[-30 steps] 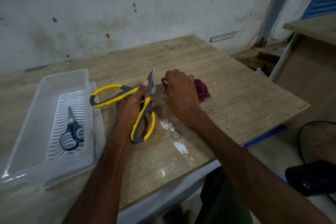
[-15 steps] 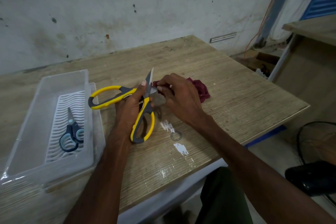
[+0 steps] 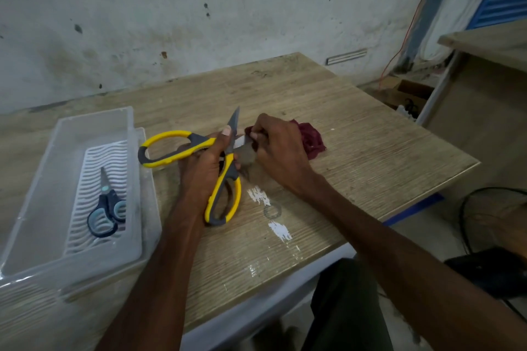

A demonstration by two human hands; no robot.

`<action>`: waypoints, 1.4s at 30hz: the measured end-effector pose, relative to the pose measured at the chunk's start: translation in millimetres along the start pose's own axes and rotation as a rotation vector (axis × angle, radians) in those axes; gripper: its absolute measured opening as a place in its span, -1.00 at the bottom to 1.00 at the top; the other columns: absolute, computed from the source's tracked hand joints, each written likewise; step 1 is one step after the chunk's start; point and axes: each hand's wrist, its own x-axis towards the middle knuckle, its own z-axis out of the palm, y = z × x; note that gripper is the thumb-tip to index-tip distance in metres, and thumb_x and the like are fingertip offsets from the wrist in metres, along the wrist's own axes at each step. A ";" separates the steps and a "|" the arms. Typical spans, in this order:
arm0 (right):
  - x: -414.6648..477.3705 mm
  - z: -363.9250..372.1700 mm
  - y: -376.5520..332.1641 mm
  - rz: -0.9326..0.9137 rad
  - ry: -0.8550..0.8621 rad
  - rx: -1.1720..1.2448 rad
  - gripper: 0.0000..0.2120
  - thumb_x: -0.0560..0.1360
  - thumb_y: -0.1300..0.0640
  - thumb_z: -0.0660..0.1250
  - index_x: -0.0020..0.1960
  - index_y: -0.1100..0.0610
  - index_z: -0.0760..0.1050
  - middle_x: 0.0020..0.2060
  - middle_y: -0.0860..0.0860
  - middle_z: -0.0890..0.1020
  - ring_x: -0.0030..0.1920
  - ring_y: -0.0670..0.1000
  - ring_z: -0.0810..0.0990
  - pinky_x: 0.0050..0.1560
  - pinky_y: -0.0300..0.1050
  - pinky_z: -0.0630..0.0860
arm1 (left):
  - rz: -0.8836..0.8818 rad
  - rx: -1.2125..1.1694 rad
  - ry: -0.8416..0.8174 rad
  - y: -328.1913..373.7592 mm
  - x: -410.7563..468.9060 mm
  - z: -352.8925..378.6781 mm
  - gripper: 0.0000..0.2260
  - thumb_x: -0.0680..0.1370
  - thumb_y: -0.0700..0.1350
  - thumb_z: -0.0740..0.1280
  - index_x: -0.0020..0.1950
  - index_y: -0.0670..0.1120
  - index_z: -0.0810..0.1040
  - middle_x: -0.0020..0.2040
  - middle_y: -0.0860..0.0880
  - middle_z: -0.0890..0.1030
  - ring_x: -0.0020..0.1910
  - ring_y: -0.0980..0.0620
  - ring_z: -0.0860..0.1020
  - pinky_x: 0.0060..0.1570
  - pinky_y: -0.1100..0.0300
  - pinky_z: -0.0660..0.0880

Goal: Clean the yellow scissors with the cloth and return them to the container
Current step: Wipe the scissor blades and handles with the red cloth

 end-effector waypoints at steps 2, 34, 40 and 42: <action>4.2 -3.8 10.9 0.085 0.033 -0.014 -0.95 0.39 0.28 0.27 -0.22 0.26 0.47 -0.33 0.14 0.60 -0.27 0.15 0.56 -0.31 -0.02 0.43 | 0.026 0.050 0.017 -0.6 0.1 -0.1 -0.76 0.55 -0.02 0.41 -0.11 -0.20 0.70 -0.48 -0.13 0.53 -0.52 -0.01 0.52 -0.44 0.16 0.49; 3.6 -18.3 22.5 0.240 0.161 -0.233 -0.83 0.55 0.20 0.25 0.02 0.19 0.61 -0.03 0.13 0.55 -0.02 0.07 0.52 -0.04 -0.13 0.41 | -0.024 0.024 0.025 -0.3 6.7 -6.2 -0.78 0.52 0.07 0.43 -0.17 -0.07 0.69 -0.36 -0.14 0.61 -0.43 -0.03 0.59 -0.35 0.16 0.53; 12.9 -44.0 7.5 0.305 0.257 -0.399 -0.82 0.32 0.08 0.52 -0.13 0.04 0.57 0.10 0.01 0.48 0.15 0.03 0.43 0.12 -0.03 0.28 | -0.064 -0.010 -0.027 5.8 3.2 2.8 -0.79 0.58 0.01 0.35 -0.04 -0.12 0.65 -0.37 -0.04 0.65 -0.41 0.09 0.62 -0.37 0.20 0.57; 12.7 -46.6 -2.0 0.274 0.280 -0.430 -0.78 0.35 0.08 0.50 -0.08 0.04 0.51 0.04 0.01 0.51 0.10 0.04 0.46 0.09 -0.03 0.29 | 0.009 0.010 -0.023 7.0 1.4 3.4 -0.85 0.53 0.06 0.42 -0.09 0.00 0.70 -0.26 -0.14 0.64 -0.28 0.01 0.64 -0.21 0.05 0.62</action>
